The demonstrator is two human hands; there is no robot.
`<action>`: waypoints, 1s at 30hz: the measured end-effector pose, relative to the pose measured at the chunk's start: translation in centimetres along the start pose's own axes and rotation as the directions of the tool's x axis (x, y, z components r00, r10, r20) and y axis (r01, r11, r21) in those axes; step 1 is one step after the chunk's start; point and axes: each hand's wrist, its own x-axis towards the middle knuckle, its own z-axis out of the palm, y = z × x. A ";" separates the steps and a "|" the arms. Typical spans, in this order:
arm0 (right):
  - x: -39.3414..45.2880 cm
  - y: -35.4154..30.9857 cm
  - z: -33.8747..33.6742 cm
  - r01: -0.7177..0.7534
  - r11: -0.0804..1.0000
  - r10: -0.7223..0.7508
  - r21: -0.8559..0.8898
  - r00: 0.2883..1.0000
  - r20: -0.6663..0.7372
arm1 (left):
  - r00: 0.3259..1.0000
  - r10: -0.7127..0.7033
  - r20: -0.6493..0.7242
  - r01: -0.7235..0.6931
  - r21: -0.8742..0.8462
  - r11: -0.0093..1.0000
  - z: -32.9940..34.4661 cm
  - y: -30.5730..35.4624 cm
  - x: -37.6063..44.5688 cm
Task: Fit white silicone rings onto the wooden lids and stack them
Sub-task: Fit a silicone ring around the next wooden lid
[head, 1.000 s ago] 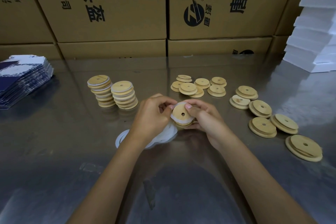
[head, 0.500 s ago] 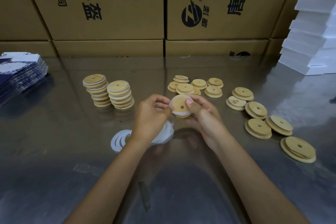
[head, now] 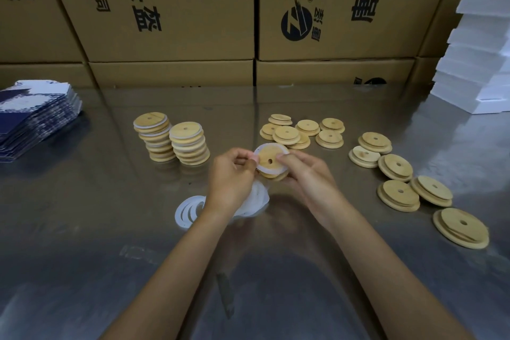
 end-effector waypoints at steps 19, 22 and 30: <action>0.2 -0.2 -1.9 -0.009 0.986 -0.013 0.166 0.992 0.128 | 0.977 0.102 0.188 -0.134 0.165 0.977 -0.3 0.3 -0.3; 0.2 -0.1 -1.7 -0.012 0.983 -0.011 0.185 0.992 0.126 | 0.983 0.062 0.171 -0.081 0.106 0.991 -0.1 0.3 -0.3; 0.1 0.2 -0.6 -0.009 0.979 0.007 0.203 1.000 0.010 | 0.991 0.002 0.136 -0.021 0.144 0.989 0.2 -0.3 0.0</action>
